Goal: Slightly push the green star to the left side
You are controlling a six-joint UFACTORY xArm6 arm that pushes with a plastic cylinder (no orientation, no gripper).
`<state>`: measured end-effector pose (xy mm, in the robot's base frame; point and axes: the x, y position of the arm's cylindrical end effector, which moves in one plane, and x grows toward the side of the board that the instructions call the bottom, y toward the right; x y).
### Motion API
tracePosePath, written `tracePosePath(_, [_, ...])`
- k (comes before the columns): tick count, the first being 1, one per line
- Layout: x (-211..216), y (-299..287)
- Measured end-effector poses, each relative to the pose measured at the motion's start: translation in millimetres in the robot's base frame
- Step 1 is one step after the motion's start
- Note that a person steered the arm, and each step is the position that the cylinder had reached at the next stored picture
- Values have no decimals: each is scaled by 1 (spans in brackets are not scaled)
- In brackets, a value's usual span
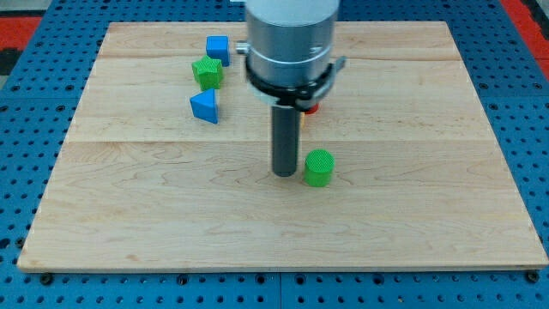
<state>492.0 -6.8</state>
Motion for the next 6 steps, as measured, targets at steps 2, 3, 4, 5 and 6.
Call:
tracePosePath(2, [-36,-67])
tracePosePath(3, [-64,-51])
tracePosePath(4, [-76,-47])
tracePosePath(5, [-77,-47])
tracePosePath(6, [-88,-47])
